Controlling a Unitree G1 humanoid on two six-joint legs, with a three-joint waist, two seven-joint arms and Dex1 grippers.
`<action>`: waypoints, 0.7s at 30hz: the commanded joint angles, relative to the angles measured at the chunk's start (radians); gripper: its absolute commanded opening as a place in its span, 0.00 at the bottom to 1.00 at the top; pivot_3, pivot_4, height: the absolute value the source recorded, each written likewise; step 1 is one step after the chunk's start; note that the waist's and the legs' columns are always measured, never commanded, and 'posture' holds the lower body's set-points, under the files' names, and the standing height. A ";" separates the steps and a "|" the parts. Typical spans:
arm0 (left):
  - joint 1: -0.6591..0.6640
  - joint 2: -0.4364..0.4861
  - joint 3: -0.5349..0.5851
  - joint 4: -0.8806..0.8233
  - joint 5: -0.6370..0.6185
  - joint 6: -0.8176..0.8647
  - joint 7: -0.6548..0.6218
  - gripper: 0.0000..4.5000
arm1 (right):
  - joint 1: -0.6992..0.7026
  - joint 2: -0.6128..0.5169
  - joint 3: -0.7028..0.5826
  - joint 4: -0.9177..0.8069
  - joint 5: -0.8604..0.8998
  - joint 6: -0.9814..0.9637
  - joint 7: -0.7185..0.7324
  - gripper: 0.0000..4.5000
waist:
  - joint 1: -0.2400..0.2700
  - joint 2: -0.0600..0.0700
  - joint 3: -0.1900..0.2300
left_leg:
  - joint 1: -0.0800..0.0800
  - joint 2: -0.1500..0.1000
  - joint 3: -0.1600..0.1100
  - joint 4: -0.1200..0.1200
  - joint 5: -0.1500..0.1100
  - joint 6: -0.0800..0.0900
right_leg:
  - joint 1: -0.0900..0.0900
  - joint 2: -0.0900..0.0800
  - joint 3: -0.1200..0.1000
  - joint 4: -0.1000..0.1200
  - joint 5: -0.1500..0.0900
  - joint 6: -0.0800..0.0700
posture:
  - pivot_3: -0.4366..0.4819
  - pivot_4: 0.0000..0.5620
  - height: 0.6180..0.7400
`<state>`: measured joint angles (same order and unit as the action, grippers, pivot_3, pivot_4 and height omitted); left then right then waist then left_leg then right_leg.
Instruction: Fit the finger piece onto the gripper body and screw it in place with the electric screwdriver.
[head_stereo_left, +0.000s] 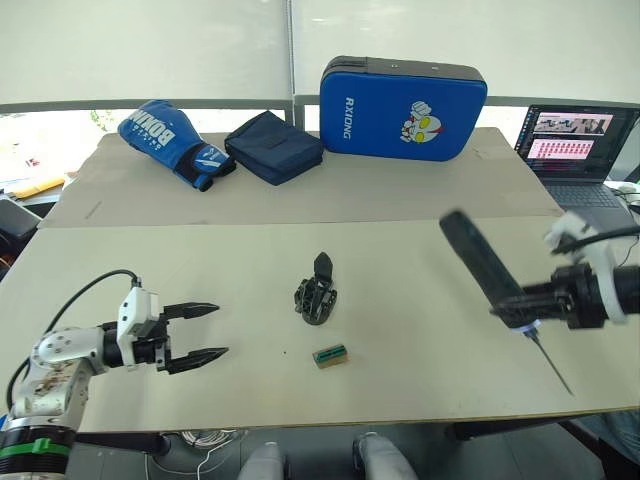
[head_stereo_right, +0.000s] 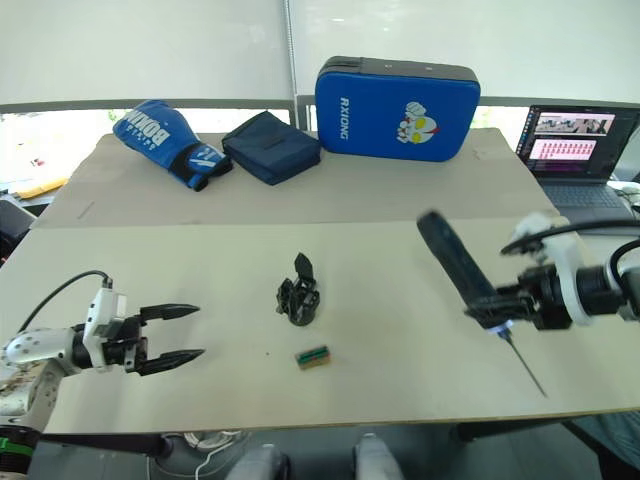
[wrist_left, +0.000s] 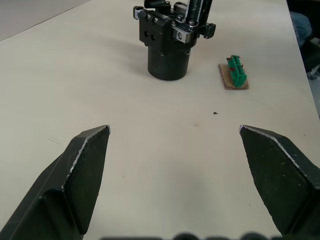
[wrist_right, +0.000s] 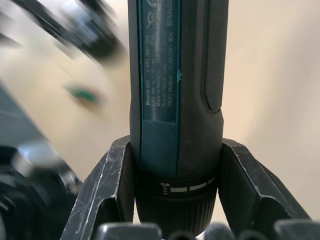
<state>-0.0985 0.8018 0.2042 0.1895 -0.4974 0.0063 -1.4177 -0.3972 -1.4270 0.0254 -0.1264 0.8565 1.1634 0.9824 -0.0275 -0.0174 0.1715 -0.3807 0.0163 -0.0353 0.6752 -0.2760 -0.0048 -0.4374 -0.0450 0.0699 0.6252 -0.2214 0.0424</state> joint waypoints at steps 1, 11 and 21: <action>0.019 0.057 0.013 -0.015 -0.019 0.044 -0.061 0.97 | -0.079 0.036 0.105 0.054 -0.136 -0.003 0.014 0.42 | -0.013 0.001 0.001 | -0.003 0.000 0.001 0.001 0.000 0.000 | -0.004 0.000 0.001 0.002 0.000 0.000 | 0.48 0.27 1.00; -0.004 0.016 0.013 -0.002 0.064 -0.041 0.051 0.97 | -0.218 0.179 0.331 0.260 -0.419 -0.031 0.057 0.42 | -0.013 0.005 0.005 | -0.009 -0.001 0.003 0.002 0.000 0.000 | -0.010 0.000 0.003 0.003 0.006 -0.006 | 0.48 0.27 1.00; -0.009 0.014 0.021 -0.005 0.063 -0.039 0.090 1.00 | -0.253 0.199 0.319 0.343 -0.500 -0.039 0.131 0.94 | -0.012 0.004 0.005 | -0.007 -0.001 0.002 0.004 0.000 0.000 | -0.007 0.000 0.003 0.003 0.006 -0.005 | 0.48 0.27 1.00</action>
<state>-0.0994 0.8164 0.2072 0.1963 -0.4295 -0.0220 -1.3379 -0.6465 -1.2098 0.3728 0.2067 0.3897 1.1366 1.1117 -0.0393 -0.0133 0.1766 -0.3880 0.0150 -0.0329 0.6788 -0.2759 -0.0048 -0.4437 -0.0453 0.0726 0.6284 -0.2150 0.0371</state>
